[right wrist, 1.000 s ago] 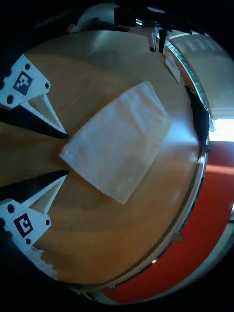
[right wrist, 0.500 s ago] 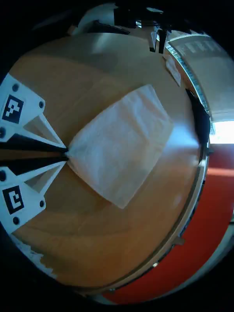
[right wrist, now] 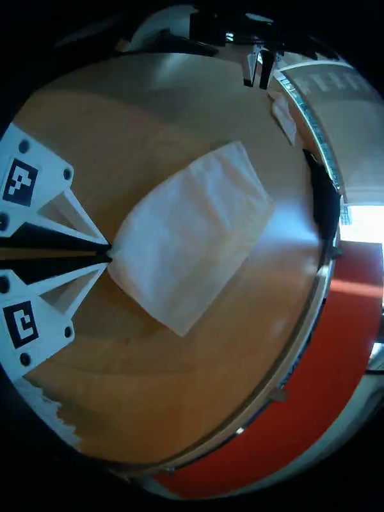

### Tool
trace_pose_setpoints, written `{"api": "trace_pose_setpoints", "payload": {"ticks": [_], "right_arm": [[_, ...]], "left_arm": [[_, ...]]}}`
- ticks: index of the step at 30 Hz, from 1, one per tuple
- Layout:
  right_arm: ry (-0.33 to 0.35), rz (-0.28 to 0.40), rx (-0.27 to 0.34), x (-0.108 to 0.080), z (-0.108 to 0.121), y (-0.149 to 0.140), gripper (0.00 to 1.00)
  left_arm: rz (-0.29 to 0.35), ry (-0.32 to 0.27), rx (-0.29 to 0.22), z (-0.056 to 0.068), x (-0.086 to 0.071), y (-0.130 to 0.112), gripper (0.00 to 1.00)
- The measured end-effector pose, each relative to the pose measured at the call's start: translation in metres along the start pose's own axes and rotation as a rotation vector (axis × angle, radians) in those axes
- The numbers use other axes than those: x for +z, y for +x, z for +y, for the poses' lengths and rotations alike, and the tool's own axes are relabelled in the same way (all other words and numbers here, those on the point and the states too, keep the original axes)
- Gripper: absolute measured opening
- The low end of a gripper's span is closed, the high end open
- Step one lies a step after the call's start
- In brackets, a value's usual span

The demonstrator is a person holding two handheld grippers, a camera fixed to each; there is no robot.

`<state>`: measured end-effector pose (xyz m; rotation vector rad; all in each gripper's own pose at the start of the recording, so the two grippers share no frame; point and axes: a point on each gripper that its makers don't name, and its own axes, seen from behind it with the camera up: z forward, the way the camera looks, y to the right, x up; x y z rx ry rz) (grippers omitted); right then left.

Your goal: Fold towel

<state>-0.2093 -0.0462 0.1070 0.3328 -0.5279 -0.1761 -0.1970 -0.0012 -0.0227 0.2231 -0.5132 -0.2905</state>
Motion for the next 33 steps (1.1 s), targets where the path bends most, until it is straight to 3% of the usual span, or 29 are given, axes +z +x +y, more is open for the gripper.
{"api": "trace_pose_setpoints", "payload": {"ticks": [24, 33], "right_arm": [[-0.036, 0.128, -0.226, -0.034, 0.0, 0.131, 0.04], [-0.031, 0.138, -0.269, -0.035, -0.005, 0.151, 0.04]], "left_arm": [[0.017, -0.008, -0.044, -0.003, -0.009, 0.009, 0.93], [0.02, -0.018, -0.044, -0.001, -0.011, 0.01, 0.93]]}}
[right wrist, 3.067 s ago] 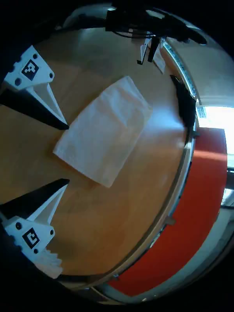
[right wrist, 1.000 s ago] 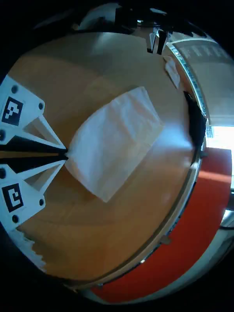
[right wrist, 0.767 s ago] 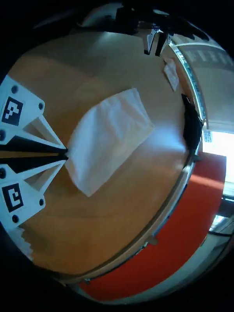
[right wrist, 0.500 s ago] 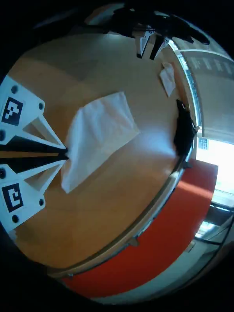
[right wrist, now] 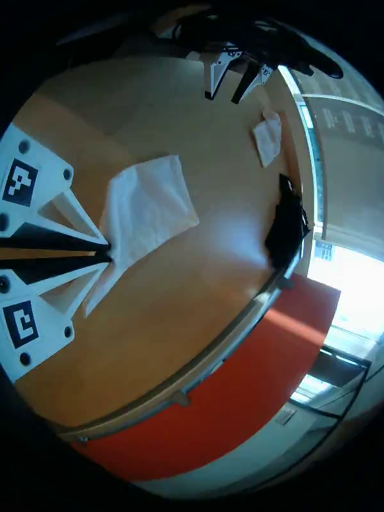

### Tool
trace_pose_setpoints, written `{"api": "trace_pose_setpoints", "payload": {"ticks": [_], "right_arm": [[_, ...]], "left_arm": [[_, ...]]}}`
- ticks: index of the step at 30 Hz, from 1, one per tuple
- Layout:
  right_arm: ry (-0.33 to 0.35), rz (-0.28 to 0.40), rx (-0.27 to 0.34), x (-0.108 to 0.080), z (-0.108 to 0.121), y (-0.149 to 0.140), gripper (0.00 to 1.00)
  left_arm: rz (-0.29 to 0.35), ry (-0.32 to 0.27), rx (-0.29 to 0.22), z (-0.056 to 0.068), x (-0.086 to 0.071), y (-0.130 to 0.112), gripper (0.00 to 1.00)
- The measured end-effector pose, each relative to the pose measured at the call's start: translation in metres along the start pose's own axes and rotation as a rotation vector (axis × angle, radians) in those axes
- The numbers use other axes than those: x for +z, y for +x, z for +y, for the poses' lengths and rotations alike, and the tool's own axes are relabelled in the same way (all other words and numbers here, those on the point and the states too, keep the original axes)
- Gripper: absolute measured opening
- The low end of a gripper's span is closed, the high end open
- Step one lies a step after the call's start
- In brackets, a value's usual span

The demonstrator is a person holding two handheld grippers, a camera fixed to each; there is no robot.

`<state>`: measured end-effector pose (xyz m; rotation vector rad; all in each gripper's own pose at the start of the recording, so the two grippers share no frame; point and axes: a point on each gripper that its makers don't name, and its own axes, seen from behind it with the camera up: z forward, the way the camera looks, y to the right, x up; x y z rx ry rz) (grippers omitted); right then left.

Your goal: Fold towel

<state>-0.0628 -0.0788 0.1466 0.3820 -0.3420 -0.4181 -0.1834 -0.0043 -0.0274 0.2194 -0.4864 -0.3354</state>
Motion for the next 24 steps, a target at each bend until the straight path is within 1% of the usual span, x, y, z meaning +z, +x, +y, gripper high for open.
{"api": "trace_pose_setpoints", "payload": {"ticks": [8, 12, 18, 24], "right_arm": [[0.017, 0.0, -0.04, 0.005, -0.004, 0.016, 0.04], [0.041, -0.002, -0.073, 0.012, -0.011, 0.028, 0.04], [0.094, -0.01, -0.126, 0.031, -0.031, 0.048, 0.04], [0.148, -0.027, -0.172, 0.059, -0.061, 0.061, 0.04]], "left_arm": [[0.009, 0.004, -0.014, -0.006, -0.005, 0.002, 0.93], [0.02, 0.009, -0.031, -0.01, -0.009, 0.007, 0.93], [0.045, 0.011, -0.063, -0.013, -0.018, 0.017, 0.93], [0.049, 0.011, -0.082, -0.014, -0.024, 0.015, 0.93]]}}
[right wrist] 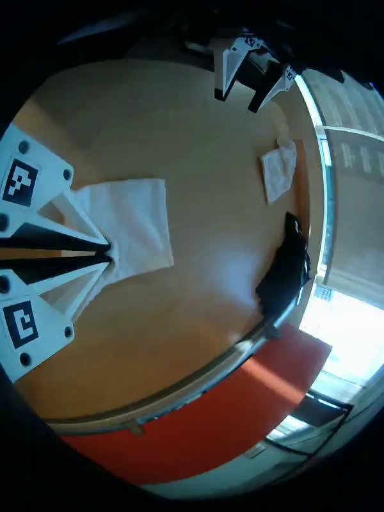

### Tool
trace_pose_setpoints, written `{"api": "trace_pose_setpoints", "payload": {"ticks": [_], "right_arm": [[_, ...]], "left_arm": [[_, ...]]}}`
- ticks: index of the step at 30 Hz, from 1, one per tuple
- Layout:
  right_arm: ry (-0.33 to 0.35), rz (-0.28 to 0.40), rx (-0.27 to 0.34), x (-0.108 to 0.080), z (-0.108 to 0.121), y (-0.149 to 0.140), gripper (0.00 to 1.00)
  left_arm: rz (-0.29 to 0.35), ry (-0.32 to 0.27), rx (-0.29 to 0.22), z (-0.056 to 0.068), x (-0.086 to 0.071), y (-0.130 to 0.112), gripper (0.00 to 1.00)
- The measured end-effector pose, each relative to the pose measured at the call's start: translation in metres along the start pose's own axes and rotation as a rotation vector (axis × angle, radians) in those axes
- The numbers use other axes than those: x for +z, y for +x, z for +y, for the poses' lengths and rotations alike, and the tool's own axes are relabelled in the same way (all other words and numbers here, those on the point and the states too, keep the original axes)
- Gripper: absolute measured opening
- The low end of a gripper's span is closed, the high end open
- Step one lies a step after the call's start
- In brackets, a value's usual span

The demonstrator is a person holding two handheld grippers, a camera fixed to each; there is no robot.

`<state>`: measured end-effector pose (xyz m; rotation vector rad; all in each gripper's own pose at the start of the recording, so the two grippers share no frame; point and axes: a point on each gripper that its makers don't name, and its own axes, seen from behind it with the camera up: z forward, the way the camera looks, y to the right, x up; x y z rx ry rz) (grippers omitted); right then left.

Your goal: Fold towel

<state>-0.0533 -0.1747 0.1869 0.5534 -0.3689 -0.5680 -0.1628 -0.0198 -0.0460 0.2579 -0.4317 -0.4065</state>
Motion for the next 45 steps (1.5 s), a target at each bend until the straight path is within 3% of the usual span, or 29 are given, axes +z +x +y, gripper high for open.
{"api": "trace_pose_setpoints", "payload": {"ticks": [6, 15, 27, 45], "right_arm": [[0.058, -0.025, -0.045, 0.026, -0.024, 0.011, 0.04], [0.091, -0.045, -0.091, 0.043, -0.032, 0.023, 0.04], [0.098, -0.057, -0.105, 0.046, -0.032, 0.024, 0.04], [0.083, -0.059, -0.123, 0.035, -0.024, 0.026, 0.04]], "left_arm": [[-0.004, 0.002, -0.03, -0.002, -0.003, -0.009, 0.93], [-0.003, 0.007, -0.049, -0.007, -0.003, -0.014, 0.93], [-0.008, 0.006, -0.039, -0.007, 0.0, -0.017, 0.93], [0.003, 0.003, -0.043, -0.006, -0.004, -0.018, 0.93]]}}
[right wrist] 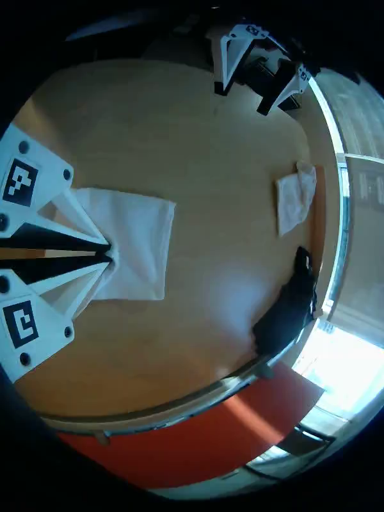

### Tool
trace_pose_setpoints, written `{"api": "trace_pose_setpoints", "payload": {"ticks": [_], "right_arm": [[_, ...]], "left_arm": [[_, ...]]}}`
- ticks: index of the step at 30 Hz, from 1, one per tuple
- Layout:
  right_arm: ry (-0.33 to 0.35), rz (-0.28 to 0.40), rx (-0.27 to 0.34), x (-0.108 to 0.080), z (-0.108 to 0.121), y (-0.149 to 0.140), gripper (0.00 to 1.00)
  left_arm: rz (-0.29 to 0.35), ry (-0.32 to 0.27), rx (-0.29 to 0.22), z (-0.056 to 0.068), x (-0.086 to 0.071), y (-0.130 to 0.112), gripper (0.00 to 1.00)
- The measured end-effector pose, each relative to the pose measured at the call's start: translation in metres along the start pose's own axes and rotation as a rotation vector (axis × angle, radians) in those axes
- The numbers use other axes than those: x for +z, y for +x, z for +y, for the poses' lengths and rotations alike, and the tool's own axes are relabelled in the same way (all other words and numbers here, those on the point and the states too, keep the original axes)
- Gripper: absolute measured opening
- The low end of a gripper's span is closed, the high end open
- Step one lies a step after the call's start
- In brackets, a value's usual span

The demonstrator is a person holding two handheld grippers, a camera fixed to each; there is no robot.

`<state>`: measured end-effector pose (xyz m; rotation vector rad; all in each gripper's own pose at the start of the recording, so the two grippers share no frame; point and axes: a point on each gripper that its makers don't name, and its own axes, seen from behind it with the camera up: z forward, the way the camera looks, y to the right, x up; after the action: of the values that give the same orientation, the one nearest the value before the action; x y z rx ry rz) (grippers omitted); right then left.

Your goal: Fold towel

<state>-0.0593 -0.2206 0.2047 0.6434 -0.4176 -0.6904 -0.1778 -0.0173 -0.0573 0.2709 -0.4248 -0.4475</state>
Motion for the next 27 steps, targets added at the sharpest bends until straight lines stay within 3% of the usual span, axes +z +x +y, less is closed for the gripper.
{"api": "trace_pose_setpoints", "payload": {"ticks": [15, 27], "right_arm": [[-0.018, -0.003, 0.0, -0.011, 0.003, -0.006, 0.04], [-0.056, -0.01, 0.086, -0.038, 0.007, -0.041, 0.04]], "left_arm": [[0.007, -0.002, 0.002, 0.002, -0.002, 0.002, 0.93], [0.009, -0.016, 0.022, 0.008, 0.0, 0.006, 0.93]]}}
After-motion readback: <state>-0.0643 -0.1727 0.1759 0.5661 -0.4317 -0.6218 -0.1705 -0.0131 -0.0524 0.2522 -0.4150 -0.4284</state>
